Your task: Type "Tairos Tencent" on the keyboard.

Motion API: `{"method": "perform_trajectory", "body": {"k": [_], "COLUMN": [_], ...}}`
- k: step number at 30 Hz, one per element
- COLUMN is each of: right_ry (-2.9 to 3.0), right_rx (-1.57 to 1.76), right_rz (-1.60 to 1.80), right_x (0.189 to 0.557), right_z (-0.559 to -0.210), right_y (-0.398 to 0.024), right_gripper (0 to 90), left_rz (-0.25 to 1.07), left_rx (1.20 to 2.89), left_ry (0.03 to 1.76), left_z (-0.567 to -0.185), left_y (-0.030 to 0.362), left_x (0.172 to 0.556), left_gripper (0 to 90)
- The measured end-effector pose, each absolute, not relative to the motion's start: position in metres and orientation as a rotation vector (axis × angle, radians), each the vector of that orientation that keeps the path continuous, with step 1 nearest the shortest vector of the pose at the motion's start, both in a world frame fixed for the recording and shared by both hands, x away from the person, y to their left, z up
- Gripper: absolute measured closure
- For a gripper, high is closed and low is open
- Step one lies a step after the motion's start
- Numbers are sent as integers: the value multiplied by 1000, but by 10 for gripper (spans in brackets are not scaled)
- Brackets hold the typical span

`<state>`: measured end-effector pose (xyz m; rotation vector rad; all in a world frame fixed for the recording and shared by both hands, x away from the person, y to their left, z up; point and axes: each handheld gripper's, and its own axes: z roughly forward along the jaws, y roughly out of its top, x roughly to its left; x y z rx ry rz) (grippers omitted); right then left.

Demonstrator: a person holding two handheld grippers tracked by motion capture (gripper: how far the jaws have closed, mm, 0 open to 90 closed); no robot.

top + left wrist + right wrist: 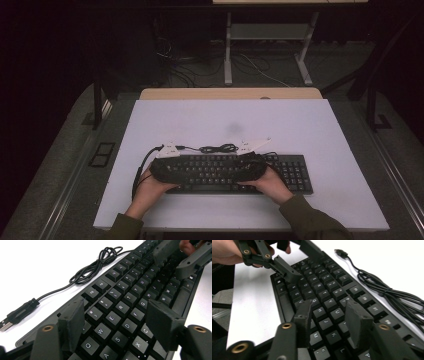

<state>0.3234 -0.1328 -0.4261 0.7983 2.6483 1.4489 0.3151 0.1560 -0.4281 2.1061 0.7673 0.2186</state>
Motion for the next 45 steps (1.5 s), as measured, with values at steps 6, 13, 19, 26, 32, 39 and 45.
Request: {"method": "perform_trajectory", "body": {"k": [6, 13, 19, 26, 32, 39, 45], "right_ry": [2612, 2587, 2572, 2545, 2526, 2522, 2513], "right_rx": [831, 862, 882, 909, 926, 936, 941], "right_rz": [1450, 1460, 1444, 1428, 1412, 1408, 1410], "right_x": [326, 330, 332, 335, 336, 336, 336], "right_z": [-426, -428, -431, -434, -436, -436, -436], "right_y": [-139, -146, -149, -154, -155, -155, -156], "right_gripper": [434, 356, 333, 291, 269, 262, 254], "left_rz": [200, 165, 125, 91, 72, 51, 45], "left_rx": [2104, 2125, 2132, 2154, 2177, 2199, 2209], "left_ry": [762, 732, 694, 647, 620, 612, 612], "left_z": [-426, -424, -422, -421, -423, -428, -431], "left_y": [156, 155, 155, 153, 149, 143, 142], "left_x": [313, 311, 310, 308, 307, 306, 306], "left_gripper": [426, 624, 788, 891, 891, 890, 891]}}
